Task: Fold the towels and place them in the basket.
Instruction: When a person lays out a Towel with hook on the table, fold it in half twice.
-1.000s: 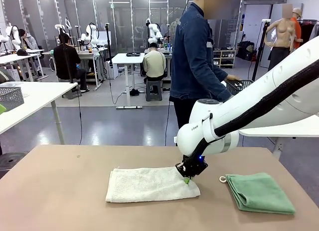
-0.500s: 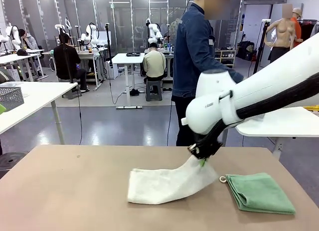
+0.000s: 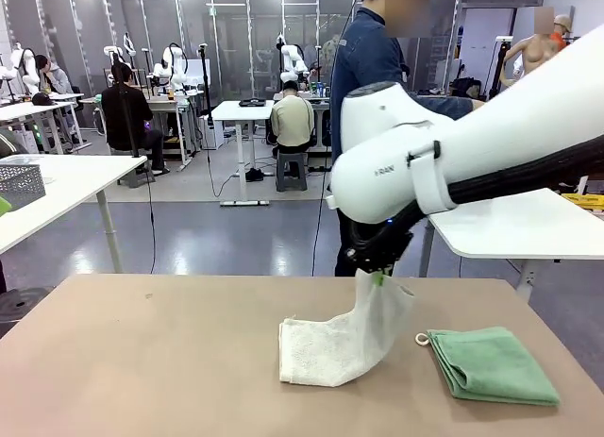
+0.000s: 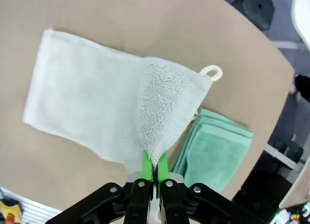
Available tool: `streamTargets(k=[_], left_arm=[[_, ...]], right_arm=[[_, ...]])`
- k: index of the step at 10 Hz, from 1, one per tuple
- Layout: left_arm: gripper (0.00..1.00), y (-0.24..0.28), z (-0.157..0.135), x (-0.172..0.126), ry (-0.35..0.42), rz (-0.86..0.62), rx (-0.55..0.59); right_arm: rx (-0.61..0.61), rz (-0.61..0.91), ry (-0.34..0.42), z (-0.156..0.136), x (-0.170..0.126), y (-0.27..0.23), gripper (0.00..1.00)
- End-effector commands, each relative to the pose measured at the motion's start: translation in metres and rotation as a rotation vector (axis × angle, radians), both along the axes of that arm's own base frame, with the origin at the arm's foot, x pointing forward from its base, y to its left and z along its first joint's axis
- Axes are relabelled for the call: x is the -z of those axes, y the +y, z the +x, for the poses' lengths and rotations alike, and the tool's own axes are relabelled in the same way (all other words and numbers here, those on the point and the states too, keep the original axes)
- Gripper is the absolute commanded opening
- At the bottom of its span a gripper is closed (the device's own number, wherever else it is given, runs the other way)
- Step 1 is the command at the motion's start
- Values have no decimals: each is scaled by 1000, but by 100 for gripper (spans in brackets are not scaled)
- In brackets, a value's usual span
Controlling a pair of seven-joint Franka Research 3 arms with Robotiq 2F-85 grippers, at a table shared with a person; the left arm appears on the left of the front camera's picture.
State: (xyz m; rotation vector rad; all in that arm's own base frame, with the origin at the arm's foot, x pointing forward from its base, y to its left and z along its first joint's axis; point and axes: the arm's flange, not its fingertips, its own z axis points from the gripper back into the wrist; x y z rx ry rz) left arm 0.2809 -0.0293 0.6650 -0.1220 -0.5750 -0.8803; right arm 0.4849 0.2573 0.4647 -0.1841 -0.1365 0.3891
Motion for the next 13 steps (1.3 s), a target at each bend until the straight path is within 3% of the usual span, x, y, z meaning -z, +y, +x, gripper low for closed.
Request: streamTargets(k=[1,4,8,9,10,11,12,13], left_arm=[[100,0,2,0,-2,-4,-6],[100,0,2,0,-2,-4,-6],[100,0,2,0,-2,-4,-6],[100,0,2,0,-2,-4,-6],[100,0,2,0,-2,-4,-6],[100,0,2,0,-2,-4,-6],[100,0,2,0,-2,-4,-6],[100,0,2,0,-2,-4,-6]], right_arm=[[-1,-19,2,8,2,33,5],[-44,63,98,2,22,80,5],[140,86,101,14,58,118,5],[189,90,96,16,63,126,13],[212,89,92,17,67,134,39],[222,88,98,16,70,140,51],[233,93,101,17,72,143,77],[242,102,110,17,72,143,89]])
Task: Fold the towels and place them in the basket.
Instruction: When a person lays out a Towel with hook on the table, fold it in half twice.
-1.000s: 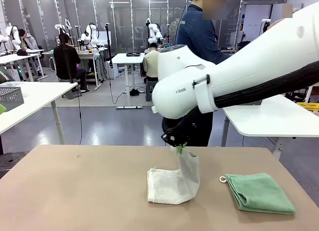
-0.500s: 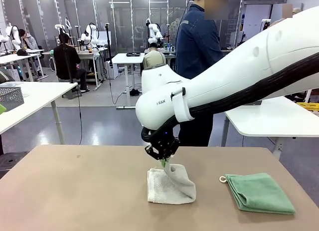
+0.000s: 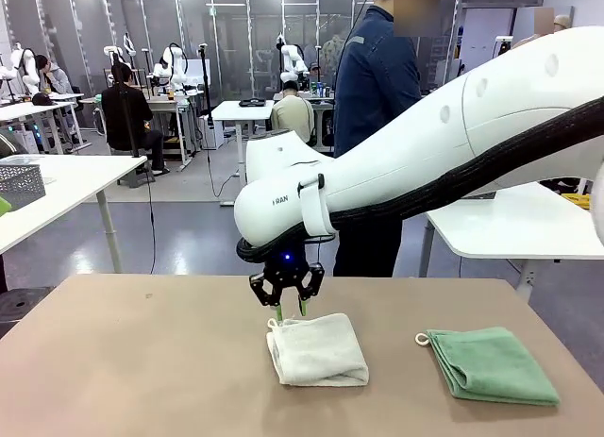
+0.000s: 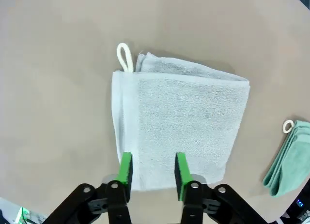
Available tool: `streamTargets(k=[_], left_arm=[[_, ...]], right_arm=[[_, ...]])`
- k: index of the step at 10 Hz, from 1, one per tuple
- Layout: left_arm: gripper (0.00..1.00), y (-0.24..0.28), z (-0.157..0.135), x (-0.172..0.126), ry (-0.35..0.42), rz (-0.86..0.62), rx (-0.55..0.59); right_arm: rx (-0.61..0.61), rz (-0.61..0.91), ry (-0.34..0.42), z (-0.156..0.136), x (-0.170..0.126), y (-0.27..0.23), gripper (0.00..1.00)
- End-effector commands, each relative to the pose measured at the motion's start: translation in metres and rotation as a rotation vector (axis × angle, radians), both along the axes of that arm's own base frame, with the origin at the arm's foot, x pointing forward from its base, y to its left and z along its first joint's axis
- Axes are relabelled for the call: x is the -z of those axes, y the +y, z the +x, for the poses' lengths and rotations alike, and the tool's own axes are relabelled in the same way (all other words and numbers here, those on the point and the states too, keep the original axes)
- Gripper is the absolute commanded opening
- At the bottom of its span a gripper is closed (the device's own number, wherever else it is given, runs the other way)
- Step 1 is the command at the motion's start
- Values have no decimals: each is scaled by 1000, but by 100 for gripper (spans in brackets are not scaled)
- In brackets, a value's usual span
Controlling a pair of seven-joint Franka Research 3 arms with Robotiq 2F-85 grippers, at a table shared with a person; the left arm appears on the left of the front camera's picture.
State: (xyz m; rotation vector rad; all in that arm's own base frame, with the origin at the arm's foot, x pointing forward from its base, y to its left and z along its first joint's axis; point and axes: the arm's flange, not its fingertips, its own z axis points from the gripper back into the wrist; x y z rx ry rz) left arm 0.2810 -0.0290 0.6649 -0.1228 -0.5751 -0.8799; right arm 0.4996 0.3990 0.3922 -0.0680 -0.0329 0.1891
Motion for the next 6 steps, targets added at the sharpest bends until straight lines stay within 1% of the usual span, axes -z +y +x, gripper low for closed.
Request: streamTargets(k=[1,3,4,5,6], left_arm=[[100,0,2,0,-2,-4,-6],[100,0,2,0,-2,-4,-6],[100,0,2,0,-2,-4,-6],[100,0,2,0,-2,-4,-6],[100,0,2,0,-2,-4,-6]], right_arm=[[41,12,7,2,-2,-1,100],[49,49,8,2,-2,-7,100],[58,66,13,4,1,-14,92],[56,63,34,9,5,-21,92],[39,32,16,6,0,-5,92]])
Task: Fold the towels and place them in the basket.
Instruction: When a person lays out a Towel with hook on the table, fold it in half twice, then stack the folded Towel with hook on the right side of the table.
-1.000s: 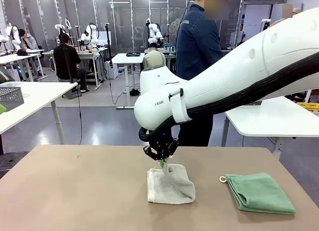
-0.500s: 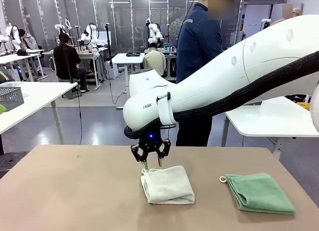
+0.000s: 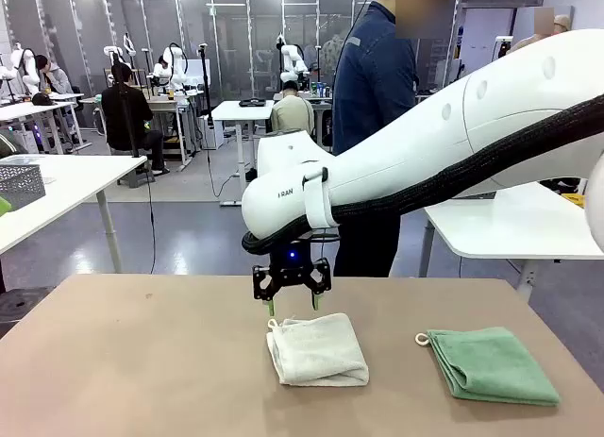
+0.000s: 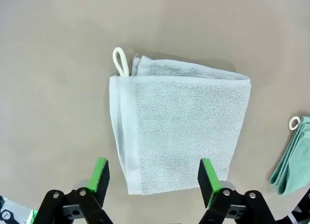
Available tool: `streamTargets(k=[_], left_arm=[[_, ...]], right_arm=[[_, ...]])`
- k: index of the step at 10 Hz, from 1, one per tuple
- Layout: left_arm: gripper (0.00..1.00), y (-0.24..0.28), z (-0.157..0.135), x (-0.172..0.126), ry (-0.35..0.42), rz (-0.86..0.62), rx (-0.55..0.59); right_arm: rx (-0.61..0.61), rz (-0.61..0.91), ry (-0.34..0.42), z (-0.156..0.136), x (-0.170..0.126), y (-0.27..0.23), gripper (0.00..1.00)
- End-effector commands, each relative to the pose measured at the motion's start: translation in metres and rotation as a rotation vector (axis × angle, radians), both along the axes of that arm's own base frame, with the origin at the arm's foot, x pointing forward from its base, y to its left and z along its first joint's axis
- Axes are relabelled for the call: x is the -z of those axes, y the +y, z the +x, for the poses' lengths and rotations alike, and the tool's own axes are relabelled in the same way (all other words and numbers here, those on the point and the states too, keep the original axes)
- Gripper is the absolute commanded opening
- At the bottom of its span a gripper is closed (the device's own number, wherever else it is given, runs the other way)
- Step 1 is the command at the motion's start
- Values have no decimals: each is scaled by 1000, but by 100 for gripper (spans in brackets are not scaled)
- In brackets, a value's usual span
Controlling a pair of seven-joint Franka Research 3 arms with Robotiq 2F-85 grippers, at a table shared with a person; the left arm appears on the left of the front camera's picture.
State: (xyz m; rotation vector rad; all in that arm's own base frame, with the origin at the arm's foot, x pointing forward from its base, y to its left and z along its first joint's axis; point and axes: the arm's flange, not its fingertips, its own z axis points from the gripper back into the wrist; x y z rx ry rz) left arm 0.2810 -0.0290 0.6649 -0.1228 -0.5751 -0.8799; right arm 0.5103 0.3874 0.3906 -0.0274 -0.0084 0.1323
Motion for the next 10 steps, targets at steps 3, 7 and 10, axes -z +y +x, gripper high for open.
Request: streamTargets(k=[3,7,10], left_arm=[[100,0,2,0,-2,-3,-6],[100,0,2,0,-2,-3,-6],[100,0,2,0,-2,-3,-6]], right_arm=[[-18,-7,-11,-4,-2,6,92],[-18,-7,-11,-4,-2,6,92],[-18,-7,-11,-4,-2,6,92]])
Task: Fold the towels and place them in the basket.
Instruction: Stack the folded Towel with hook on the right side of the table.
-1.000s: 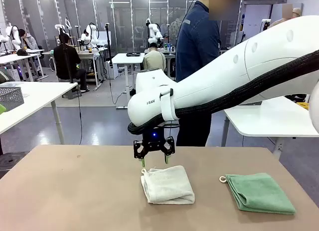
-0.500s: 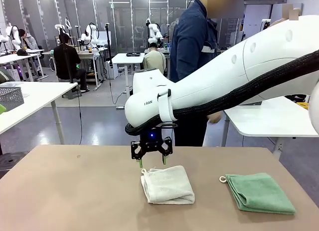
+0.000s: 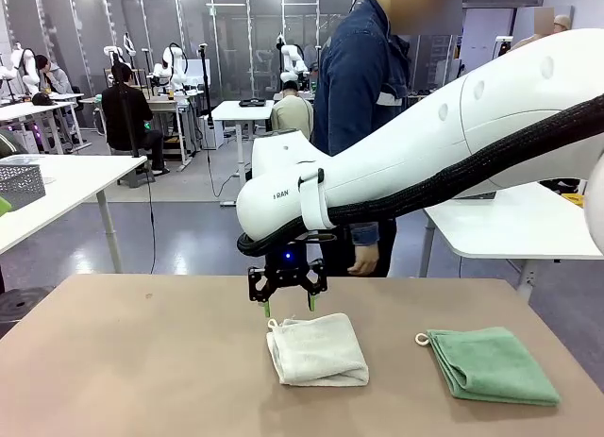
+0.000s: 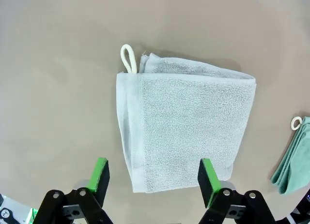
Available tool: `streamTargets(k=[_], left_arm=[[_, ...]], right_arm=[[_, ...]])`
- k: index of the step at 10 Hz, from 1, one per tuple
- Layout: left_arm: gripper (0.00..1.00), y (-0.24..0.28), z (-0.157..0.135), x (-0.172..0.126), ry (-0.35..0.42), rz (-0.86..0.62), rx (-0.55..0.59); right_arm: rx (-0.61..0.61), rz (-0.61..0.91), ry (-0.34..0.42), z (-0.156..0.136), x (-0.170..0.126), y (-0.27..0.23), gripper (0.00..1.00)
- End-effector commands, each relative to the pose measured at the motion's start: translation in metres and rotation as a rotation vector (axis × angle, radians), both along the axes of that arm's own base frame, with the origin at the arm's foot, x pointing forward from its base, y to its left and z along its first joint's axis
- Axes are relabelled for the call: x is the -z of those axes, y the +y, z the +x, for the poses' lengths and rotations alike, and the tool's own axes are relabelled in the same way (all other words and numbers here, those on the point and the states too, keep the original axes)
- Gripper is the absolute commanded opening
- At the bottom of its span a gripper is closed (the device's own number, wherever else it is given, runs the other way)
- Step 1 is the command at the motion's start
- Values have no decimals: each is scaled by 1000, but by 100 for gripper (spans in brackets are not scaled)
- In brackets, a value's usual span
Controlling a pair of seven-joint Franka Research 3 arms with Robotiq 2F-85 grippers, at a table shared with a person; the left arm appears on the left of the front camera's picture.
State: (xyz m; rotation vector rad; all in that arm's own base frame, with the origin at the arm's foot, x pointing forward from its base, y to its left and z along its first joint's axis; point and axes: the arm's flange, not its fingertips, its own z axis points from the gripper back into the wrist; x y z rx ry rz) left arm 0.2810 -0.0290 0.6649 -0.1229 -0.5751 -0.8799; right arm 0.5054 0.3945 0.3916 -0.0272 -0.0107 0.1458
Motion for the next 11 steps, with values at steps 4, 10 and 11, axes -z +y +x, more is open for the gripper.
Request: streamTargets(k=[4,10,11], left_arm=[[100,0,2,0,-3,-3,-6],[100,0,2,0,-3,-3,-6],[100,0,2,0,-3,-3,-6]], right_arm=[[-23,175,-59,-30,-59,-37,92],[32,615,-81,-48,-67,-199,92],[61,635,-80,-44,-46,-212,92]])
